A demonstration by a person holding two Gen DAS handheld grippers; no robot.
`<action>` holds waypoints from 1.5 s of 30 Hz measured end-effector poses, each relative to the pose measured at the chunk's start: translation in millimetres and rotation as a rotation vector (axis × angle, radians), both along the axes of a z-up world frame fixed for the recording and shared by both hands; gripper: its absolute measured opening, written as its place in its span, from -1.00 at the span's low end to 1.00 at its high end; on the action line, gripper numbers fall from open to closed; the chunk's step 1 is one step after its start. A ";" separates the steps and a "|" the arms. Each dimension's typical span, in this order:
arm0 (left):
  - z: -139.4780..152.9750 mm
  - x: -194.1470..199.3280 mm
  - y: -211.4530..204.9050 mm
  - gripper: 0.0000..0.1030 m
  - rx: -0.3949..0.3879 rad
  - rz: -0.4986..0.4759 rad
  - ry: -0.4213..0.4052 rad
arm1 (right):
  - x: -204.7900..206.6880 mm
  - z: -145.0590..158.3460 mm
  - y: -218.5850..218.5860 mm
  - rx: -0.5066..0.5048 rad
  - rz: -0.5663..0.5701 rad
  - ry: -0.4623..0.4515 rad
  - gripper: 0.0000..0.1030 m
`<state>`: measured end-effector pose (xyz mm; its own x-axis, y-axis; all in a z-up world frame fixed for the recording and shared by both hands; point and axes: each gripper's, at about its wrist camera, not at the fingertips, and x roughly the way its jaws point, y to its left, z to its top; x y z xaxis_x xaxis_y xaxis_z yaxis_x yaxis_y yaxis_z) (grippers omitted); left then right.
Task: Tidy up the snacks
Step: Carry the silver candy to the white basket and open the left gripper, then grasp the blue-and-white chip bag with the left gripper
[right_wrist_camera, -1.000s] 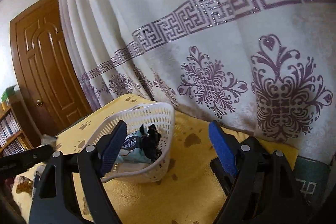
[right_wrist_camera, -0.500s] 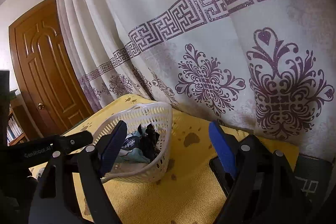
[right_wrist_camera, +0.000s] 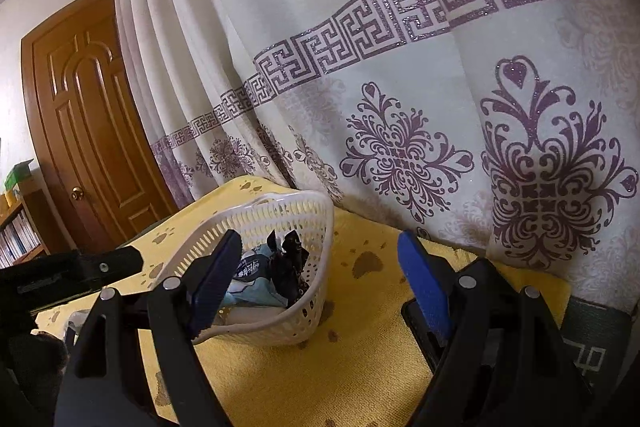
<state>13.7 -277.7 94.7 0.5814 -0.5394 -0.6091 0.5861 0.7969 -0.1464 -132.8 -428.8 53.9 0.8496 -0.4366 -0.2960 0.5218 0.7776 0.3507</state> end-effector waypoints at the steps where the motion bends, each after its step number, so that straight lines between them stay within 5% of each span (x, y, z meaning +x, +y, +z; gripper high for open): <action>1: 0.6 -1.9 2.3 0.66 0.003 0.003 -0.007 | 0.5 0.0 0.4 -0.003 0.001 0.003 0.59; 18: 4.4 -17.3 81.1 0.71 0.041 0.163 -0.064 | 5.8 -1.7 8.9 -0.040 -0.019 0.048 0.59; 36: -23.2 -10.6 207.6 0.71 0.030 0.426 0.022 | 4.9 6.4 31.4 -0.152 -0.061 0.047 0.58; 45: -39.7 1.4 235.0 0.71 0.020 0.488 0.074 | 7.5 9.5 63.4 -0.149 0.047 0.042 0.58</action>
<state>15.1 -42.7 55.0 0.7182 -0.2029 -0.6656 0.1328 0.9789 -0.1552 -125.3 -365.4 63.4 0.8581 -0.4389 -0.2666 0.4959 0.8431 0.2080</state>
